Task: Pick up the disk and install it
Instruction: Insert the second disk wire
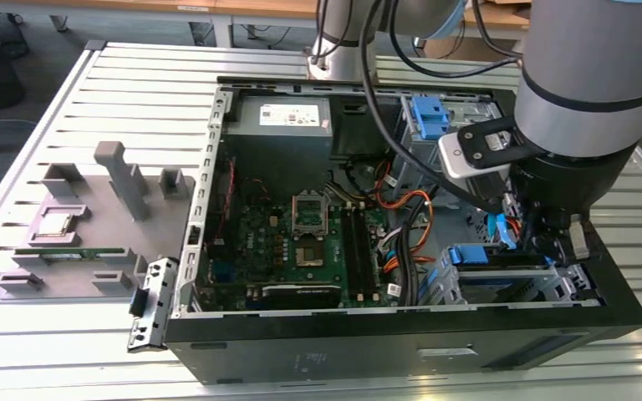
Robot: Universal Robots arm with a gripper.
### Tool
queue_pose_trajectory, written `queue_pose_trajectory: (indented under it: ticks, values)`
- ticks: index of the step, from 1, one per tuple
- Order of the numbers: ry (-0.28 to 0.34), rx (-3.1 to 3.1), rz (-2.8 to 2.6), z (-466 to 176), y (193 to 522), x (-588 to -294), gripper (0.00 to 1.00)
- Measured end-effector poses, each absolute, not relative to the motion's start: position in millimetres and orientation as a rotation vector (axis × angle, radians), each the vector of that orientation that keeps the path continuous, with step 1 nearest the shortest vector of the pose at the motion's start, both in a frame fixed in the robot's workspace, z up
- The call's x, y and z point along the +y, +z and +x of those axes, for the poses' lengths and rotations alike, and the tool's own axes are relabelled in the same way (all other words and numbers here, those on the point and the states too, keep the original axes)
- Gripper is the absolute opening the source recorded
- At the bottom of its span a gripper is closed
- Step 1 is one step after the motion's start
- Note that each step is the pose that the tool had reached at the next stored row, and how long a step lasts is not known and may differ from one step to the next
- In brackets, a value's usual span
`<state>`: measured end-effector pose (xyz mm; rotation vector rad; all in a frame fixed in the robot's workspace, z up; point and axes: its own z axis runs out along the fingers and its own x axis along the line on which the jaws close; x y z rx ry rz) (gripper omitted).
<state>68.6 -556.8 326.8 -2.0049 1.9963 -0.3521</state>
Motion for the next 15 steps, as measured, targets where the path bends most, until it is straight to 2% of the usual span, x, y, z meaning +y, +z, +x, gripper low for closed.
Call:
queue_pose_trajectory:
  ticks: [15]
  values:
    - [-0.365, 1.988, -1.998, 63.6, 323.6, -556.8, 0.16]
